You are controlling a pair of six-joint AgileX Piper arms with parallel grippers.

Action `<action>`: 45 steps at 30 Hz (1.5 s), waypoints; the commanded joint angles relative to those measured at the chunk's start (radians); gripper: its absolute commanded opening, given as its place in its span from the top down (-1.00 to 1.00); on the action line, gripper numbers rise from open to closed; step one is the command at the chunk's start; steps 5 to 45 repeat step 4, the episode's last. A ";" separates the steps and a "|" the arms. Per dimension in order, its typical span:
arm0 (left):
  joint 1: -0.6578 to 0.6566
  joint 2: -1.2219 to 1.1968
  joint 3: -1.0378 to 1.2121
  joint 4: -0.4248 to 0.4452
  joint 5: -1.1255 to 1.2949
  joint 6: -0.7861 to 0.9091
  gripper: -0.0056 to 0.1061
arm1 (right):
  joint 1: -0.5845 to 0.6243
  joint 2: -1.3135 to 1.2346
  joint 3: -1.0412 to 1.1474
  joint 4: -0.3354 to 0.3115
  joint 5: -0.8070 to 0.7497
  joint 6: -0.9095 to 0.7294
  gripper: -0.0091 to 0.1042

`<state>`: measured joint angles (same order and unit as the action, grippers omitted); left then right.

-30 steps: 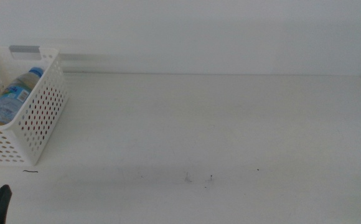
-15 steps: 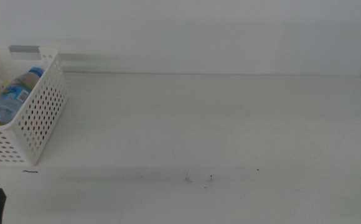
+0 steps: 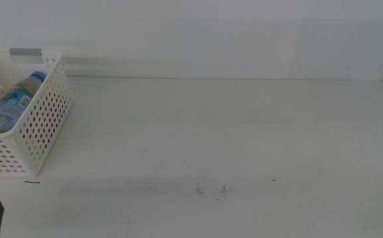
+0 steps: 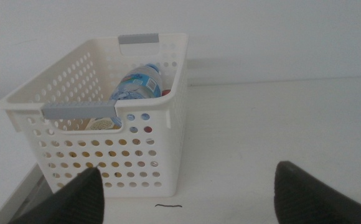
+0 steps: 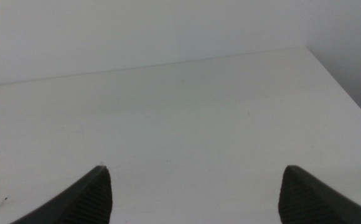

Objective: Use arms to grab the bottles and put them into the dustbin to the left of the table.

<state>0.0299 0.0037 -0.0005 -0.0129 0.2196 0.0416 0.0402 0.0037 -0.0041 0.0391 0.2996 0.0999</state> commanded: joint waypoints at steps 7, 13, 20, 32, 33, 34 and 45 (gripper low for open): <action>0.000 -0.004 0.000 -0.001 -0.017 -0.014 -0.77 | -0.005 -0.004 0.004 -0.002 -0.008 -0.004 -0.37; 0.000 -0.004 0.000 -0.001 -0.017 -0.014 -0.77 | -0.005 -0.004 0.004 -0.002 -0.008 -0.004 -0.37; 0.000 -0.004 0.000 -0.001 -0.017 -0.014 -0.77 | -0.005 -0.004 0.004 -0.002 -0.008 -0.004 -0.37; 0.000 -0.004 0.000 -0.001 -0.017 -0.014 -0.77 | -0.005 -0.004 0.004 -0.002 -0.008 -0.004 -0.37; 0.000 -0.004 0.000 -0.001 -0.017 -0.014 -0.77 | -0.005 -0.004 0.004 -0.002 -0.008 -0.004 -0.37; 0.000 -0.004 0.000 -0.001 -0.017 -0.014 -0.77 | -0.005 -0.004 0.004 -0.002 -0.008 -0.004 -0.37; 0.000 -0.004 0.000 -0.001 -0.017 -0.014 -0.77 | -0.005 -0.004 0.004 -0.002 -0.008 -0.004 -0.37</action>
